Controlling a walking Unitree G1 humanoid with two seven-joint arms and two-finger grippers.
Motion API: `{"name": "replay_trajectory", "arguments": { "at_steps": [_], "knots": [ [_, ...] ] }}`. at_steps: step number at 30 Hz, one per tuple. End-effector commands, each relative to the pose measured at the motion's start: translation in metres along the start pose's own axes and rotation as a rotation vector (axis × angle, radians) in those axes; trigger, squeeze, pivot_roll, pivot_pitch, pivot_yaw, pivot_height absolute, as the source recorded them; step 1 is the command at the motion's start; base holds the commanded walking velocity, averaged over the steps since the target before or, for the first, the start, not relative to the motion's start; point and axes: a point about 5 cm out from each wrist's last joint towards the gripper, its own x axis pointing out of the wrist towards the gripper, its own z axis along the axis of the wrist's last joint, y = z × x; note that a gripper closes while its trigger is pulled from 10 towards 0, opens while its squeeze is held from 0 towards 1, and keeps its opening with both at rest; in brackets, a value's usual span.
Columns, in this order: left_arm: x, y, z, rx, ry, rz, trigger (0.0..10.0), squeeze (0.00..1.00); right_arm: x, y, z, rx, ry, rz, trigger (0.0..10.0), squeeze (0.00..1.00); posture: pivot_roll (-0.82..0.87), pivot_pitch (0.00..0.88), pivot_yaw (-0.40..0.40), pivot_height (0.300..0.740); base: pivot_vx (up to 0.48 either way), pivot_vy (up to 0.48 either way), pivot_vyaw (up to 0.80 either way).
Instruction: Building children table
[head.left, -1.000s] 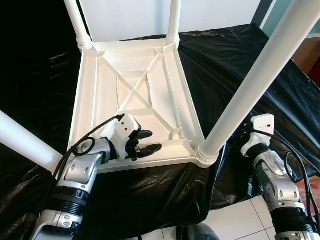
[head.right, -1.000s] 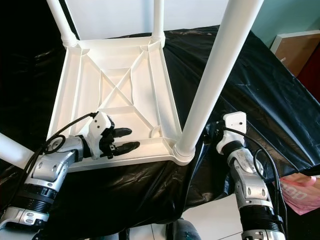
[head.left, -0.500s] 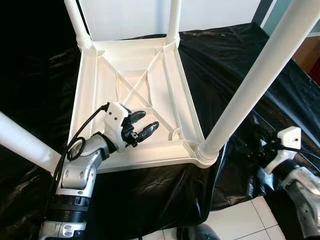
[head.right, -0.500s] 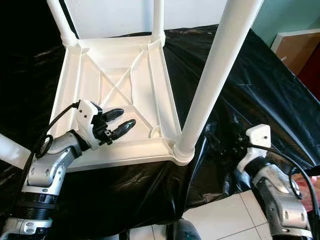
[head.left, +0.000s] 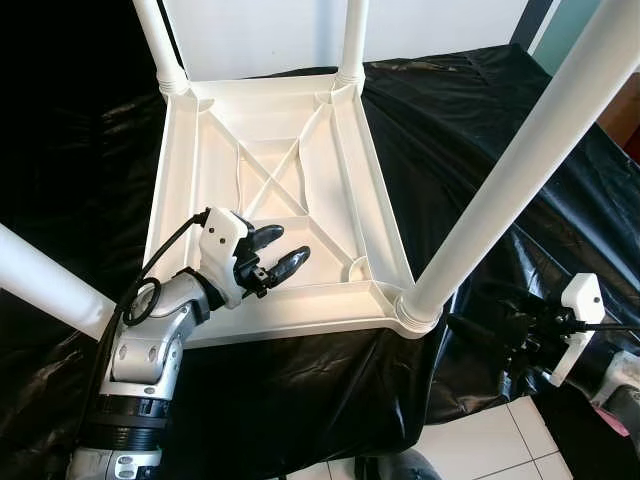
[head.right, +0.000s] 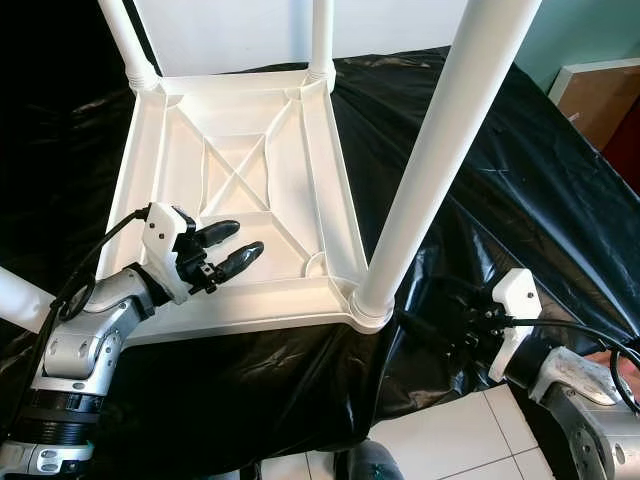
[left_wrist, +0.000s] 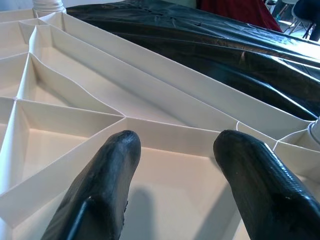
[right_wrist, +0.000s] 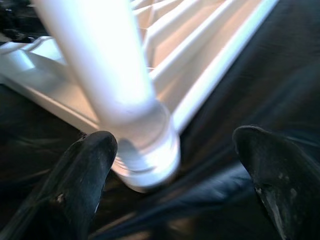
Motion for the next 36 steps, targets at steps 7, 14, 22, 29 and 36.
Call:
{"name": "replay_trajectory", "arguments": {
  "at_steps": [7,14,22,29,36],
  "knots": [
    [-0.007,-0.008,-0.001,-0.024,0.008,-0.027,10.0,0.00,0.020,0.005,0.005,-0.018,-0.015,0.064,10.0,0.00,0.01,0.170,-0.024,0.740,0.000,0.000,0.00],
    [-0.011,-0.012,-0.001,-0.042,0.007,-0.058,10.0,0.00,0.045,0.005,0.011,-0.049,-0.072,0.034,10.0,0.00,0.02,0.171,-0.032,0.740,0.000,0.000,0.00],
    [-0.014,-0.024,0.000,-0.065,-0.001,-0.132,10.0,0.00,0.068,-0.002,0.011,-0.044,-0.113,-0.069,10.0,0.00,0.03,0.167,-0.036,0.740,0.000,0.000,0.00],
    [-0.016,-0.030,-0.001,-0.090,0.009,-0.173,10.0,0.00,0.066,-0.014,0.007,-0.070,-0.093,-0.127,10.0,0.00,0.03,0.162,-0.039,0.740,0.000,0.000,0.00],
    [-0.019,-0.038,-0.001,-0.124,0.014,-0.231,10.0,0.00,0.064,-0.031,0.004,-0.094,-0.085,-0.236,10.0,0.00,0.03,0.159,-0.039,0.740,0.000,0.000,0.00]
  ]
}}
